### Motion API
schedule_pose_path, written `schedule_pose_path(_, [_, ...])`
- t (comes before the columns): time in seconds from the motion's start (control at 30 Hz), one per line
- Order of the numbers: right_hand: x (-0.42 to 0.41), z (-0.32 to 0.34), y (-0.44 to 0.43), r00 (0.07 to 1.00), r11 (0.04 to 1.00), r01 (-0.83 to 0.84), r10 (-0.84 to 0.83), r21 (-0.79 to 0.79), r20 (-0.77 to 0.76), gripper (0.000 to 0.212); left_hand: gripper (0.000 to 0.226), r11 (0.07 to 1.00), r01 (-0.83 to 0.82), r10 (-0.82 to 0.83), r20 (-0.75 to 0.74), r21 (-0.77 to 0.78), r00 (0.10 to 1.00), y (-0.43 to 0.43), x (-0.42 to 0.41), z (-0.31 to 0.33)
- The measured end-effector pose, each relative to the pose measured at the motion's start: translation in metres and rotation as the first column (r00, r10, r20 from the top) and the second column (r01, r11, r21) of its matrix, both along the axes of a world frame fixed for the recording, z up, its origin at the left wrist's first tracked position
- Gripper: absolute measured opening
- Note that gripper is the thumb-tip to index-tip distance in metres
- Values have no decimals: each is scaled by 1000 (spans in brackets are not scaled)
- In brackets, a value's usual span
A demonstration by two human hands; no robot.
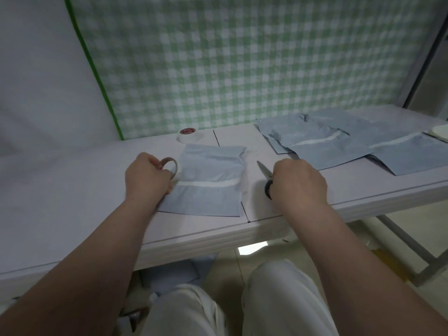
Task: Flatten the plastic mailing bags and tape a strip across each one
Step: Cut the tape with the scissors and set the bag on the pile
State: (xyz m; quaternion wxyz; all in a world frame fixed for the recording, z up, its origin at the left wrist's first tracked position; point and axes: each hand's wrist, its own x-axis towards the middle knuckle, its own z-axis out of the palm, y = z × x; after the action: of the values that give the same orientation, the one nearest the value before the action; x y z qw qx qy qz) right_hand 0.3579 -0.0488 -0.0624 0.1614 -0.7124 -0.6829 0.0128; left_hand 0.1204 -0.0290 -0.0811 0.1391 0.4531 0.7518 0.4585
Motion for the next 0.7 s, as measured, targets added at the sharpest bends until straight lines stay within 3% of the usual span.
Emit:
schedule_pose_path(0.27, [-12,5,8,993,1000,-10,14,-30,117,15,14,982,-174,172,-27,-71,985,-2,-50,-8])
schedule_pose_path(0.37, [-20,0,5,997,993,-35,27,115,71,17,18,974,-184,179,-44,-133,983,-4,-56,-6])
schedule_pose_path(0.47, [-37,-1,1,986,916,-162,161,366,33,20,4,970,-168,158,-69,-175,985,-8,-50,1])
schedule_pose_path(0.57, [-61,-8,-3,939,908,-334,342,252,12,14,14,982,-186,177,-163,-43,971,-14,-32,7])
schedule_pose_path(0.63, [-77,-14,-8,898,885,-424,439,192,-36,16,34,998,-42,54,-298,46,953,-18,-10,11])
schedule_pose_path(0.7, [-90,-21,-9,871,864,-484,491,137,-22,20,39,966,253,-246,-475,-50,845,-21,15,9])
